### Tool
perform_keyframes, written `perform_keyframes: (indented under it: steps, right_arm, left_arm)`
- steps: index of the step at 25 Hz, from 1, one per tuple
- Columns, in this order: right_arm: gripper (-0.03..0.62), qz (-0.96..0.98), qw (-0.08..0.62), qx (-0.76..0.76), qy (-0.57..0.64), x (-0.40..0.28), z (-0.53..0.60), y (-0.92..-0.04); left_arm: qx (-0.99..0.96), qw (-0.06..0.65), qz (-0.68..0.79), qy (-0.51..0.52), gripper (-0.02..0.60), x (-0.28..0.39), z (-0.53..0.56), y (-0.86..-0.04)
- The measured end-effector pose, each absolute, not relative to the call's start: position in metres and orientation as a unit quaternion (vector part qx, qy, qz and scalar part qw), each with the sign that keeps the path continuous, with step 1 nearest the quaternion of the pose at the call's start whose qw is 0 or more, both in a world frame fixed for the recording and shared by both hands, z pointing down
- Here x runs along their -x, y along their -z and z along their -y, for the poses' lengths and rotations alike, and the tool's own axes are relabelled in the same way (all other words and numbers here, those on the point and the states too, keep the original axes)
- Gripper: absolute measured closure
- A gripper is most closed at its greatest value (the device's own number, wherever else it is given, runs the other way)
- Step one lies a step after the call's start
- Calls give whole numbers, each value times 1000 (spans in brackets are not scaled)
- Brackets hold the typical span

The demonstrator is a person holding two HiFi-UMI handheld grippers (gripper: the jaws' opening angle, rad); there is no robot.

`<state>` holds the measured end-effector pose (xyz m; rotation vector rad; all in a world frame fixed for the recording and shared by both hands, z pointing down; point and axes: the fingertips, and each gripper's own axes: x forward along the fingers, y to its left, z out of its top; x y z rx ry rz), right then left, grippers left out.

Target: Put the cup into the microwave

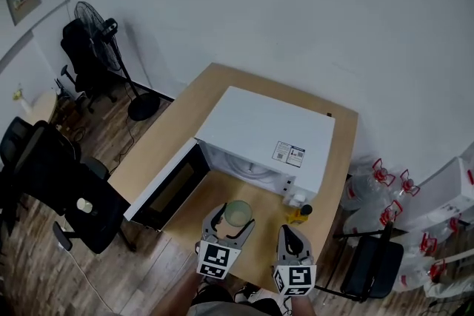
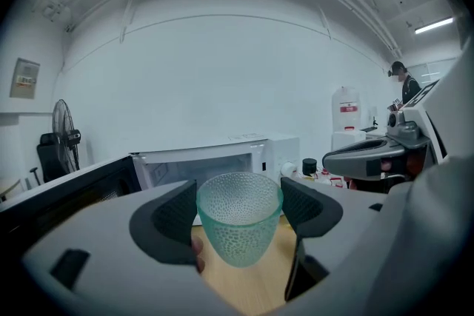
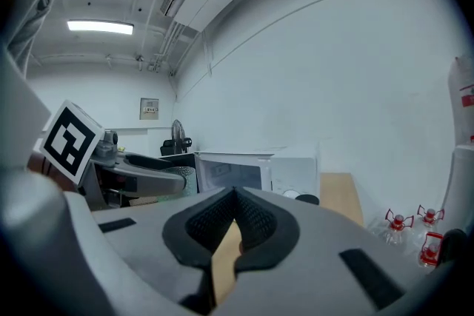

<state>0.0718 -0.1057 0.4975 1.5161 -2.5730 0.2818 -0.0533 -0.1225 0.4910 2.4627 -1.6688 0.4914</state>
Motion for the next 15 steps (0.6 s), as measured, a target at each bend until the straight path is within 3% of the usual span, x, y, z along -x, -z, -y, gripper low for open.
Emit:
perform_keyframes:
  steps: [15]
  right_arm:
    - [577, 842, 87, -520, -113, -25, 167, -517]
  left_arm:
    - [-830, 79, 528, -163, 216, 92, 199, -514]
